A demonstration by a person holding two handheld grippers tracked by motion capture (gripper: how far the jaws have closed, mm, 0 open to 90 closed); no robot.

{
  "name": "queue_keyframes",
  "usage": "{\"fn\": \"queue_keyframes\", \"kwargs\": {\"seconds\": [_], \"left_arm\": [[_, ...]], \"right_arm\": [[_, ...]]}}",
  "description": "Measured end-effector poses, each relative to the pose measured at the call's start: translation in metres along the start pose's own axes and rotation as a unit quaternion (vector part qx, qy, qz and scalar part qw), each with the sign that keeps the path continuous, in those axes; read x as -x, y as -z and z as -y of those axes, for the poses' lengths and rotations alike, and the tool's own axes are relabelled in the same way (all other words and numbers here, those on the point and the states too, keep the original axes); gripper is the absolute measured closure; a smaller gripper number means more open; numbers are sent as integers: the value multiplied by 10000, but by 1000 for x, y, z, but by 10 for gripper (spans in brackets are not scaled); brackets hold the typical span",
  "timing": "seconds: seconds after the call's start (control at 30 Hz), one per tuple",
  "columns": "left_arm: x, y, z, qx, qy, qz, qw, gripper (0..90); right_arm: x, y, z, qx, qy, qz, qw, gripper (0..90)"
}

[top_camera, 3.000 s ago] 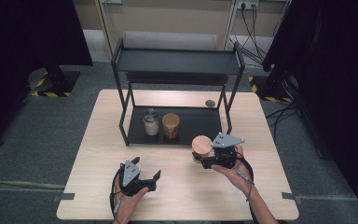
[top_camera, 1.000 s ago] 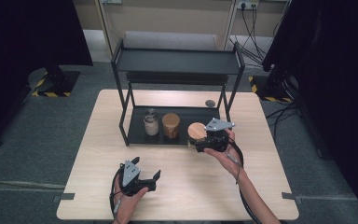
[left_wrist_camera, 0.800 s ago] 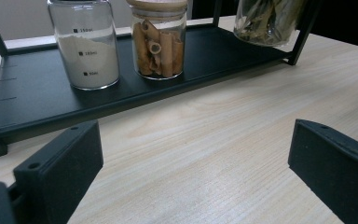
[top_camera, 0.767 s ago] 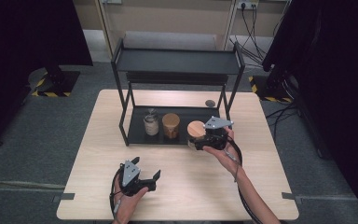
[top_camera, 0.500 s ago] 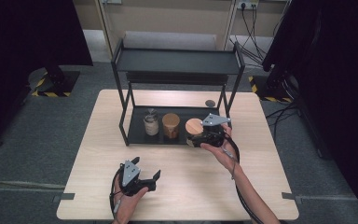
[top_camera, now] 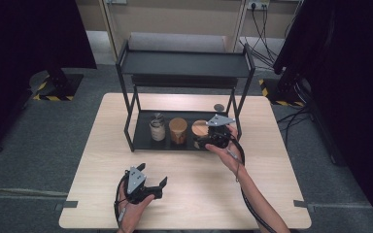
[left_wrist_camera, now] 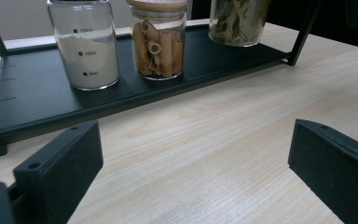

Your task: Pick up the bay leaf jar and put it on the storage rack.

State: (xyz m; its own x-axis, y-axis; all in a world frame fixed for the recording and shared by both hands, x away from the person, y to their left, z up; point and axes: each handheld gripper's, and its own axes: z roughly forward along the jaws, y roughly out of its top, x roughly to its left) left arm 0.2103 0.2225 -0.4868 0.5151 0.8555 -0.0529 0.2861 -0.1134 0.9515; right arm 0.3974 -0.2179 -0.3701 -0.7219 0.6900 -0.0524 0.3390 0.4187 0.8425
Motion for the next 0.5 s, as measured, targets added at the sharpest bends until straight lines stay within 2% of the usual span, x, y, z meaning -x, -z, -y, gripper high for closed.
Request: {"fn": "queue_keyframes", "kwargs": {"seconds": [0.4,0.5], "left_arm": [[0,0,0,1,3,4,10000,26],[0,0,0,7,-2,5,10000,26]], "right_arm": [[1,-15,-1,-89,-127,127,9998,262],[4,-20,1,-106,-254,160,9995,261]]}}
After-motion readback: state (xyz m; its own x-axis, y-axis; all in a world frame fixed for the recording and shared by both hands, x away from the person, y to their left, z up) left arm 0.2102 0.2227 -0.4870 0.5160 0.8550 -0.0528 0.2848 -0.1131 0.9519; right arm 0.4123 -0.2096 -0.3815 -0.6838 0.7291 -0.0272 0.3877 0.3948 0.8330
